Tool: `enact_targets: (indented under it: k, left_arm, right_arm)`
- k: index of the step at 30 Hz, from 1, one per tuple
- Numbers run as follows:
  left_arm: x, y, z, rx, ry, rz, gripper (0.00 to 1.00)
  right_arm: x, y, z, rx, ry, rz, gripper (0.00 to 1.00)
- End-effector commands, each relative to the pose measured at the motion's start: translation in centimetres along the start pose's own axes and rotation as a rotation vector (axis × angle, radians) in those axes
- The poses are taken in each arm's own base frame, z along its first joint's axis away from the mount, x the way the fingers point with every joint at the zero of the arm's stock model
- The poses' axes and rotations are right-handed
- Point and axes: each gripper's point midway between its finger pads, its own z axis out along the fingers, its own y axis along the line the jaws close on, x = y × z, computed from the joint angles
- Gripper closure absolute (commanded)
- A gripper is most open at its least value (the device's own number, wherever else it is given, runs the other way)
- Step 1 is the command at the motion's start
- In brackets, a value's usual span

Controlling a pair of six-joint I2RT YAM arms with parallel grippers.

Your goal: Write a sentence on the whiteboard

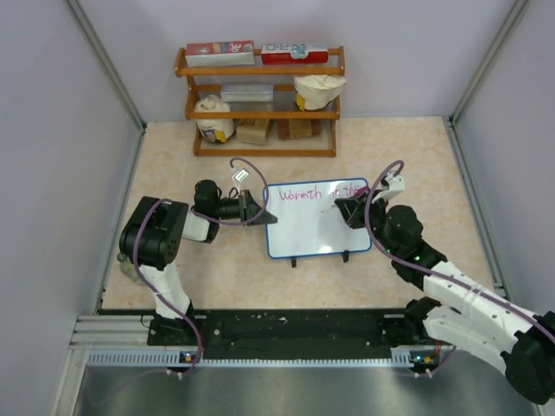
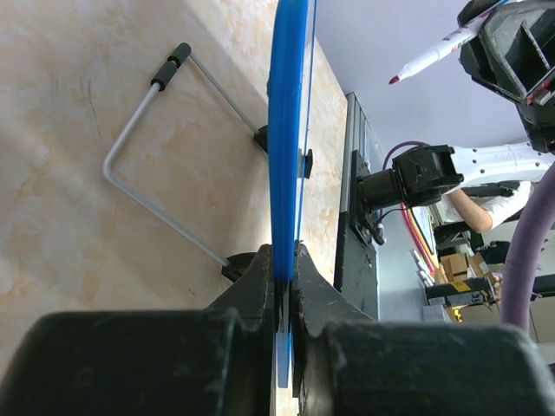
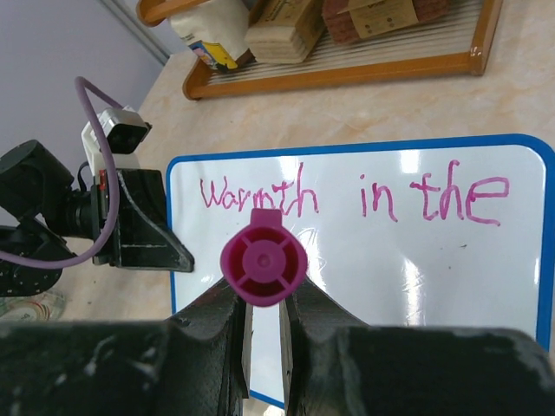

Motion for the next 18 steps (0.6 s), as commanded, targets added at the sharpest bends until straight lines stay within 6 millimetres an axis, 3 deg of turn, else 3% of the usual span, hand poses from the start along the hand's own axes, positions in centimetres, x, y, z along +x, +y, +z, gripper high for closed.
enact_targets:
  k: [1, 18]
  left_arm:
    - [-0.8, -0.1, 0.1, -0.009, -0.022, 0.002, 1.00]
    - [-0.9, -0.1, 0.1, -0.007, -0.022, 0.003, 1.00]
  right_arm:
    - [-3.1, 2.9, 0.6, -0.051, -0.101, 0.002, 1.00]
    - [-1.3, 7.7, 3.2, -0.113, -0.076, -0.035, 1.00]
